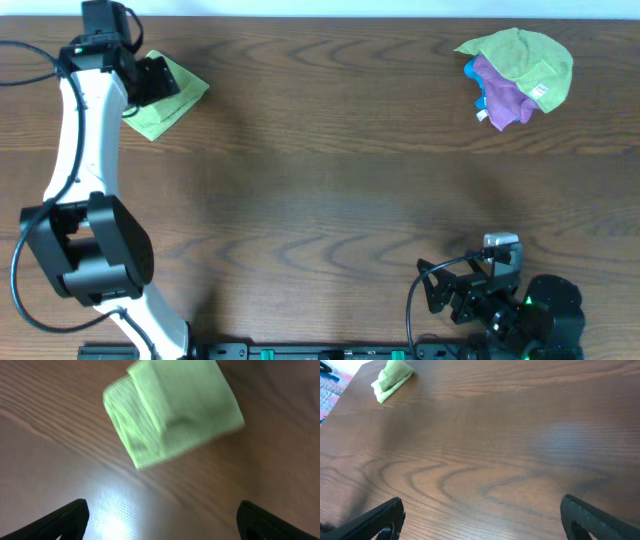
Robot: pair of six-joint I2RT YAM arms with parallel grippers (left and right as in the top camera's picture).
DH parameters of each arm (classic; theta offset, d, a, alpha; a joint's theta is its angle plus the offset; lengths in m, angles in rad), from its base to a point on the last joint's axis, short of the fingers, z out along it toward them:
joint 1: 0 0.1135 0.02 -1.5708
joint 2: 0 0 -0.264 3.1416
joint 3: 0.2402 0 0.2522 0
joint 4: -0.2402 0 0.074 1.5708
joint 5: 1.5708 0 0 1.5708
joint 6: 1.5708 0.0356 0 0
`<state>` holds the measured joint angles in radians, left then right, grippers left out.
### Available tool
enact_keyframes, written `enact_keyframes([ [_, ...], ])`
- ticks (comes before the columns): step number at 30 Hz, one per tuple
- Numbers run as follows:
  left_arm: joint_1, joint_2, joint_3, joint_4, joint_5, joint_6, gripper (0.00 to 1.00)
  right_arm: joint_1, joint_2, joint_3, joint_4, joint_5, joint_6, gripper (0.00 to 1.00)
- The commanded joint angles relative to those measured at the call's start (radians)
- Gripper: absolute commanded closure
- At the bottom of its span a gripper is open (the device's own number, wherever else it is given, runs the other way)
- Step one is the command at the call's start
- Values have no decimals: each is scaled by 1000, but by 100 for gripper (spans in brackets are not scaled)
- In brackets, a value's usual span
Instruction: Fold the cloth
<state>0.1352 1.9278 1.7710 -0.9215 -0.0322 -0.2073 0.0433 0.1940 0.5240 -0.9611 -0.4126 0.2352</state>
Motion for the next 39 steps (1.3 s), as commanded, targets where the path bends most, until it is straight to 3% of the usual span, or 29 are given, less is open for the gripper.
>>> enact_keyframes([
  [1, -27, -50, 12, -42, 47, 49, 5, -6, -6, -2, -1, -6, 15, 1],
  [5, -49, -97, 12, -60, 160, 43, 5, -6, -6, -2, -1, -6, 15, 1],
  [8, -51, -126, 12, -73, 160, 46, 5, -6, -6, -2, -1, -6, 15, 1],
  [15, -44, -284, -3, -267, 97, 23, 5, -6, -6, -2, -1, -6, 15, 1],
  [20, -44, -478, -164, -257, 80, 0, 4, -6, -6, -2, -1, -6, 15, 1],
  [39, -44, -1330, -1233, 406, 100, -32, 5, -6, -6, -2, -1, -6, 15, 1],
])
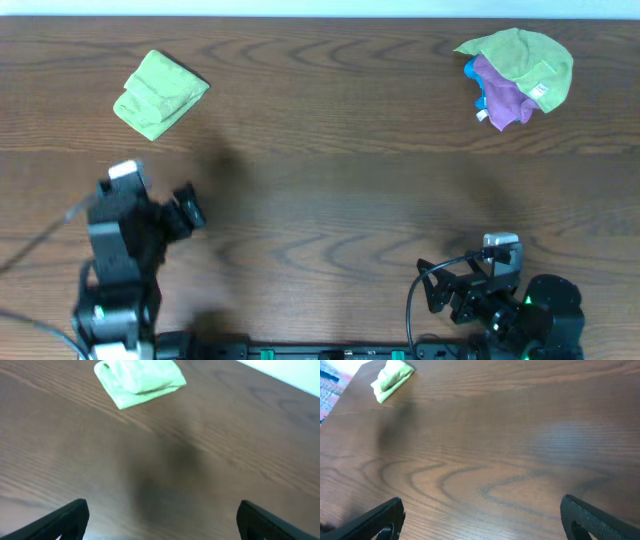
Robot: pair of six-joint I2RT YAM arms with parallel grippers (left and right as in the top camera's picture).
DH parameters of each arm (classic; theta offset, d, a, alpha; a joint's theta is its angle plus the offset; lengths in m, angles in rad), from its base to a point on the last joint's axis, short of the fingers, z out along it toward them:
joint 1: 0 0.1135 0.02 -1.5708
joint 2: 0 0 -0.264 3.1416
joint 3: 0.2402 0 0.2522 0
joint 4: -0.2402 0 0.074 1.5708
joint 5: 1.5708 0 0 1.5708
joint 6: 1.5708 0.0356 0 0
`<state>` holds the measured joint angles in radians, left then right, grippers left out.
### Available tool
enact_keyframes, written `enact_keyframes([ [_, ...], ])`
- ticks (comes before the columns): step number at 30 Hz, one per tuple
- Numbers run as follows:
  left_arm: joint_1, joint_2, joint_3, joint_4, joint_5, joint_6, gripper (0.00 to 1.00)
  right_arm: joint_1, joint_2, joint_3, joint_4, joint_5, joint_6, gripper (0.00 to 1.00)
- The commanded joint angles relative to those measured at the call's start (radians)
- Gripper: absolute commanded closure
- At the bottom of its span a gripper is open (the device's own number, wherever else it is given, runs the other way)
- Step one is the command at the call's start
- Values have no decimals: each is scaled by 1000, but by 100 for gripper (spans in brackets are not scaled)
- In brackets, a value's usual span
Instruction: Fold the cloth
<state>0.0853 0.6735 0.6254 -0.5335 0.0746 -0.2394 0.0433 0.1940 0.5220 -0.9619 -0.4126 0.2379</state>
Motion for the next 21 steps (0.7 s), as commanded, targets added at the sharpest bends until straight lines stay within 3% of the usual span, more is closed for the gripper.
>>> enact_keyframes([
  [1, 6, -131, -141, 23, -7, 16, 5, -6, -6, 0, 0, -6, 13, 1],
  [11, 6, -488, -354, -37, -7, 221, 5, -6, -6, 0, 0, -6, 13, 1],
  [15, 6, -534, -365, -92, -16, 301, 5, -6, -6, 0, 0, -6, 12, 1],
  [21, 6, -561, -380, -176, -85, 305, 4, -6, -6, 0, 0, -6, 13, 1],
])
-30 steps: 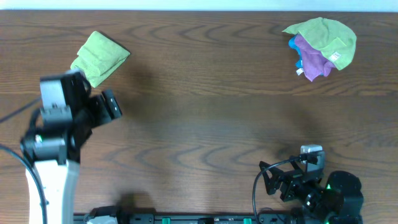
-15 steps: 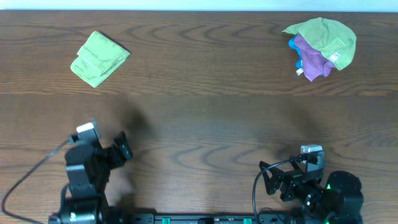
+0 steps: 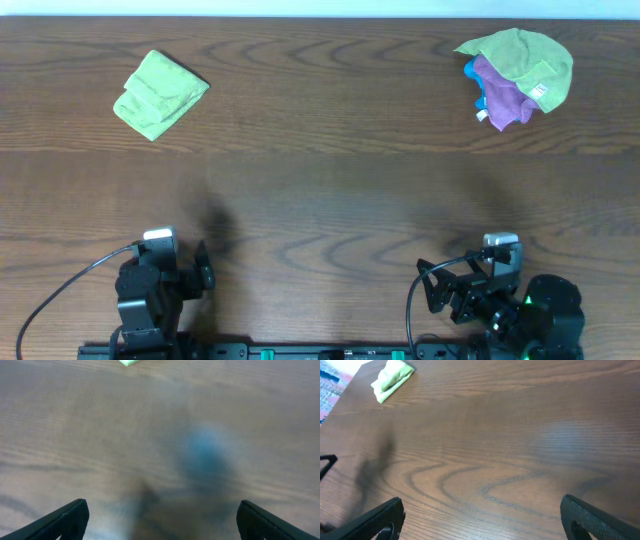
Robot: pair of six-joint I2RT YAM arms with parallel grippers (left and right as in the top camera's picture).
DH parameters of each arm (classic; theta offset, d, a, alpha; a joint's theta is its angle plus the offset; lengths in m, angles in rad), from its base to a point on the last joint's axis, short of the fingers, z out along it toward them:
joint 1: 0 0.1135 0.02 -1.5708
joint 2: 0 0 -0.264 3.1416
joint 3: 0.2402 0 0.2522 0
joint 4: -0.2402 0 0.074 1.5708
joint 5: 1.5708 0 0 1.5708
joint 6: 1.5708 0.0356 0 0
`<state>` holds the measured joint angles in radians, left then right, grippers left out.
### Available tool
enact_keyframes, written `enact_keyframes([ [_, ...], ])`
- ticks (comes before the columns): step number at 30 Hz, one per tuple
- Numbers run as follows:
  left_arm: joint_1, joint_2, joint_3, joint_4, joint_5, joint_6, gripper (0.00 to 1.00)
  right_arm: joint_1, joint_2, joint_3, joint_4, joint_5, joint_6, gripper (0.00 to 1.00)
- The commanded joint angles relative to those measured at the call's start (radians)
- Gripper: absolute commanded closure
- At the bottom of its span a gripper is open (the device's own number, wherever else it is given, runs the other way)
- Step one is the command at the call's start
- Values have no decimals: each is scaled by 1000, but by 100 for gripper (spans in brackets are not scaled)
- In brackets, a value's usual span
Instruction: Fold the cloth
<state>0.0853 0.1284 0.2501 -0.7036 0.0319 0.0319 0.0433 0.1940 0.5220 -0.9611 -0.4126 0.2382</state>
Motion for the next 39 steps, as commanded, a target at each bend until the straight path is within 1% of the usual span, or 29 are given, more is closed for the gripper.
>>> enact_keyframes([
  [1, 6, -25, -5, -23, -43, 44, 5, -6, -6, 0, -1, -6, 12, 1],
  [6, 6, -86, -5, -126, -43, 59, 4, -6, -6, 0, -1, -6, 12, 1],
  [12, 5, -125, -5, -196, -42, 58, 5, -6, -6, 0, -1, -6, 12, 1],
  [35, 6, -125, -5, -197, -42, 58, 5, -6, -6, 0, 0, -5, 12, 1],
  [39, 6, -125, -5, -196, -42, 58, 5, -6, -7, -4, 8, 82, 11, 1],
])
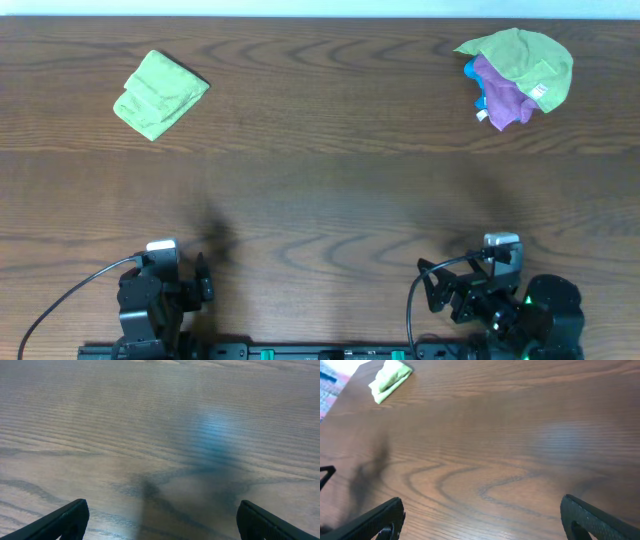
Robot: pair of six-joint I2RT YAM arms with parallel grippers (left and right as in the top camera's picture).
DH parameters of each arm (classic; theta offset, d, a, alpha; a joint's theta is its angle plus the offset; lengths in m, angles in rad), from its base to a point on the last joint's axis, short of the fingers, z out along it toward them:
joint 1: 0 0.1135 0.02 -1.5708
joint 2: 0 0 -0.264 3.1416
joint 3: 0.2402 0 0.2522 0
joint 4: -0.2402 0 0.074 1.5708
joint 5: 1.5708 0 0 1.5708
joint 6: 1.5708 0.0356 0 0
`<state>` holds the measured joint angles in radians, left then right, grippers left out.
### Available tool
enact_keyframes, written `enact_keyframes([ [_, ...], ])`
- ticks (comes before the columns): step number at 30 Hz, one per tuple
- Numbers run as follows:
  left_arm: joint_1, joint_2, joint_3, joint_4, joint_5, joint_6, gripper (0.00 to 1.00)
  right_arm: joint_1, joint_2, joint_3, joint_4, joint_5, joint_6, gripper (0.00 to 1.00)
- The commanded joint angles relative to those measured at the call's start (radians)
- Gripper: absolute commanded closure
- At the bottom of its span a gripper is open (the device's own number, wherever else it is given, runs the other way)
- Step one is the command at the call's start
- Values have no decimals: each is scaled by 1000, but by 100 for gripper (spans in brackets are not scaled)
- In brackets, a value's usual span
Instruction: Fold the cloth
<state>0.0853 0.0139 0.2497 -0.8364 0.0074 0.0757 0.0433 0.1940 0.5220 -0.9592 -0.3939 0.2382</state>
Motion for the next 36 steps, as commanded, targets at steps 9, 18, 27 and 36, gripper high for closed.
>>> enact_keyframes([
  [9, 6, -10, -5, -64, -17, 14, 5, -7, -65, -172, 185, 182, -201, 1],
  [18, 6, -10, -5, -64, -17, 14, 5, -26, -156, -294, 193, 240, -221, 1],
  [27, 6, -10, -5, -64, -17, 14, 5, -35, -188, -354, 193, 238, -221, 1],
  [36, 6, -10, -5, -64, -17, 14, 4, -34, -188, -354, 194, 240, -221, 1],
])
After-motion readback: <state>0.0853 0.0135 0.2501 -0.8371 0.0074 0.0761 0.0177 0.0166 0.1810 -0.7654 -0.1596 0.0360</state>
